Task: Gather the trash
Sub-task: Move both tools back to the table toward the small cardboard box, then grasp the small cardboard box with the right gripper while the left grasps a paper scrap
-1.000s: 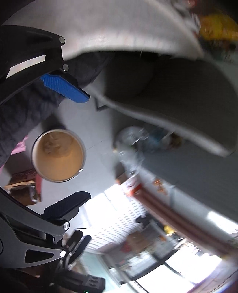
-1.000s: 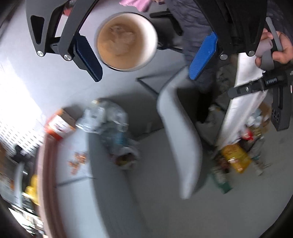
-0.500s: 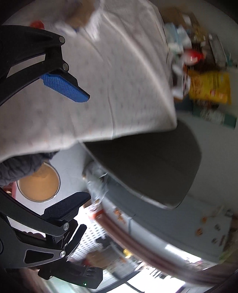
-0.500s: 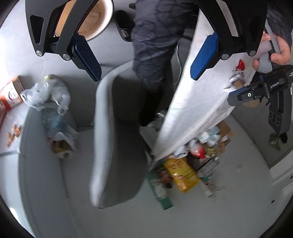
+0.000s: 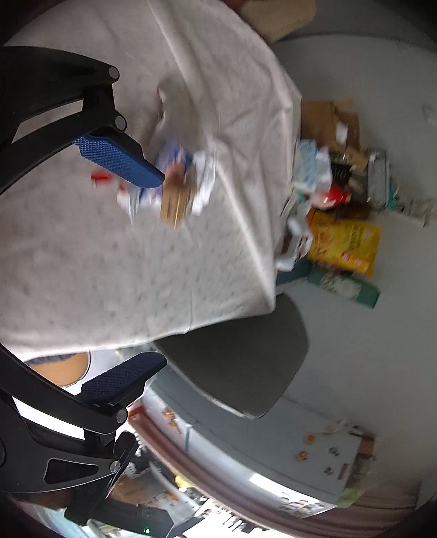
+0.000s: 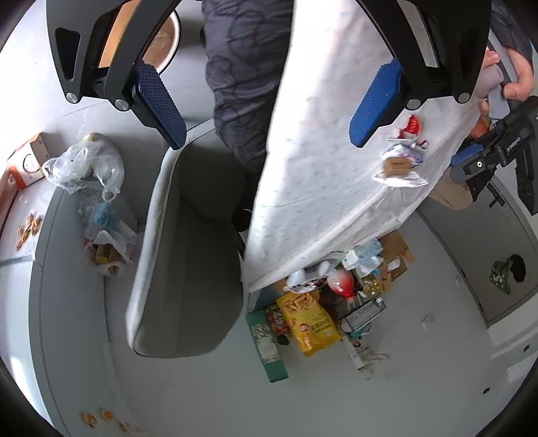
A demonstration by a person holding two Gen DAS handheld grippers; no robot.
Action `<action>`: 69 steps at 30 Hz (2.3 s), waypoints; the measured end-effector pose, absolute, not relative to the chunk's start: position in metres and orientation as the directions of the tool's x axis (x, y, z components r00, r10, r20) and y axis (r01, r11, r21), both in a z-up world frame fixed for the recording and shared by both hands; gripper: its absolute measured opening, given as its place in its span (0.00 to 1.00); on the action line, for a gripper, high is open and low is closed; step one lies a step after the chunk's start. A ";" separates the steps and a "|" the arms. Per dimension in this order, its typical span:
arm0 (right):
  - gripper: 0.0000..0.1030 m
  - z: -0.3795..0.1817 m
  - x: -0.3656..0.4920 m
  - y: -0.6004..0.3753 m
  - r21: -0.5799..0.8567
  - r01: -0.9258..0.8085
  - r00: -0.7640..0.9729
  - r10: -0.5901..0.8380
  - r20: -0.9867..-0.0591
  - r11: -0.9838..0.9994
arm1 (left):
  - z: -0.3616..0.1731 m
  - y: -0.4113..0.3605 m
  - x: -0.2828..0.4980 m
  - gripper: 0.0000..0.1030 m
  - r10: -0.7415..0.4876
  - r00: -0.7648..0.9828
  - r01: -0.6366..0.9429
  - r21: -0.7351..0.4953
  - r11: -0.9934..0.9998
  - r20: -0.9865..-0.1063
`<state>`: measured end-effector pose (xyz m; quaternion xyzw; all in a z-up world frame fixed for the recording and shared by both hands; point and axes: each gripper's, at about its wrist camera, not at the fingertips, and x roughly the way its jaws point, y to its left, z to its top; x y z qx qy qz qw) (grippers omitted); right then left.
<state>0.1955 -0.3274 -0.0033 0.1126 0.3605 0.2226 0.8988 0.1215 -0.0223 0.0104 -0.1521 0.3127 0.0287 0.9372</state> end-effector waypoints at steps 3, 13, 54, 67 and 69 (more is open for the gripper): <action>0.93 0.007 0.185 -0.307 0.346 -0.340 0.640 0.485 -0.596 0.875 | 0.013 0.002 0.103 0.94 -0.038 0.810 -0.171 -0.299 0.939 -0.585; 0.92 0.025 0.160 -0.237 0.318 -0.391 0.609 0.502 -0.615 0.864 | 0.005 0.064 0.064 0.94 -0.018 0.816 -0.225 -0.346 0.911 -0.578; 0.62 -0.040 0.261 -0.096 0.199 -0.546 0.456 0.488 -0.744 0.814 | -0.092 0.135 0.160 0.72 0.091 0.655 -0.399 -0.241 0.884 -0.750; 0.55 -0.049 0.278 -0.050 0.123 -0.630 0.438 0.481 -0.760 0.767 | -0.083 0.139 0.142 0.27 0.094 0.686 -0.401 -0.267 0.876 -0.721; 0.28 -0.052 0.280 -0.048 0.120 -0.638 0.425 0.477 -0.769 0.761 | -0.079 0.142 0.135 0.27 0.107 0.699 -0.415 -0.279 0.866 -0.707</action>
